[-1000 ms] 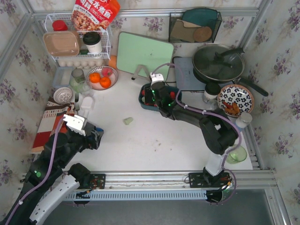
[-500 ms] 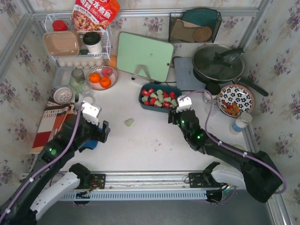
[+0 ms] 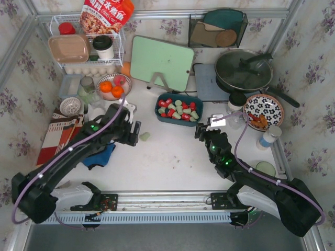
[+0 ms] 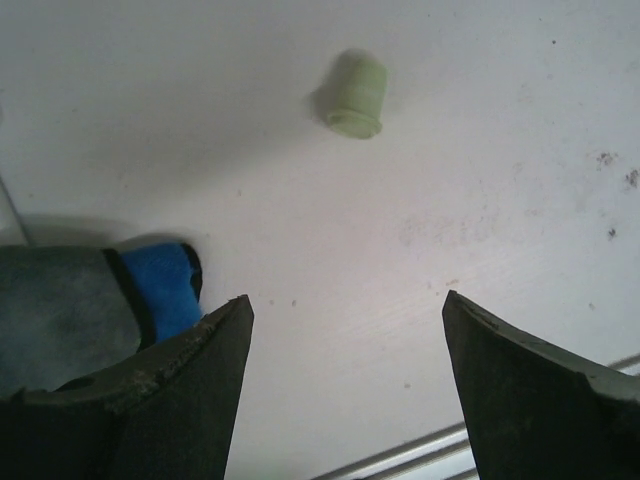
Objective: Mix the coffee capsules in the storage basket
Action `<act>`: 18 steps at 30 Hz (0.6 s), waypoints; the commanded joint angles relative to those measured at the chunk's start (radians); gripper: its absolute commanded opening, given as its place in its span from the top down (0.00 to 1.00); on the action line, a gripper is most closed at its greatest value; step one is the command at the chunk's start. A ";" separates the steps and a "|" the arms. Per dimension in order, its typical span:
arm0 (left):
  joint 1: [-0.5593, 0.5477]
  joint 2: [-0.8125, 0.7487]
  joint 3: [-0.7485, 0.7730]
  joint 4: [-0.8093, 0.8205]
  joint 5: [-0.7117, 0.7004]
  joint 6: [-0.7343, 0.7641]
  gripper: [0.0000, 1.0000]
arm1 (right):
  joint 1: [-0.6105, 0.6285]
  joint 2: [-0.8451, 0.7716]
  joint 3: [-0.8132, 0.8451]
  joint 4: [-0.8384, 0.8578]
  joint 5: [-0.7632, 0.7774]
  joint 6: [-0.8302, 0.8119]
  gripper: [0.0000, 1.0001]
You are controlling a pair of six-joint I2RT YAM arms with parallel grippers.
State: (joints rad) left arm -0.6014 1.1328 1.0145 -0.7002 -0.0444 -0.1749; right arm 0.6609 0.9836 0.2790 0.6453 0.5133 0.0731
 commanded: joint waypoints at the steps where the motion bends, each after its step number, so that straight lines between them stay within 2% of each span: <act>1: -0.007 0.125 0.039 0.102 -0.004 -0.035 0.22 | 0.000 -0.006 0.006 0.033 0.031 0.010 0.40; 5: -0.009 0.307 0.119 0.103 -0.013 -0.002 0.26 | 0.000 -0.021 0.002 0.032 0.043 0.007 0.40; 12: -0.010 0.602 0.305 0.029 -0.008 0.017 0.42 | 0.000 -0.019 0.004 0.031 0.037 0.008 0.40; 18: -0.009 0.768 0.429 -0.002 -0.011 0.032 0.50 | 0.000 -0.014 0.009 0.027 0.020 0.010 0.40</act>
State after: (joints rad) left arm -0.6102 1.8397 1.3872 -0.6613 -0.0532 -0.1646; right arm 0.6609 0.9684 0.2790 0.6456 0.5411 0.0765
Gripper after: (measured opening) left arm 0.506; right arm 0.594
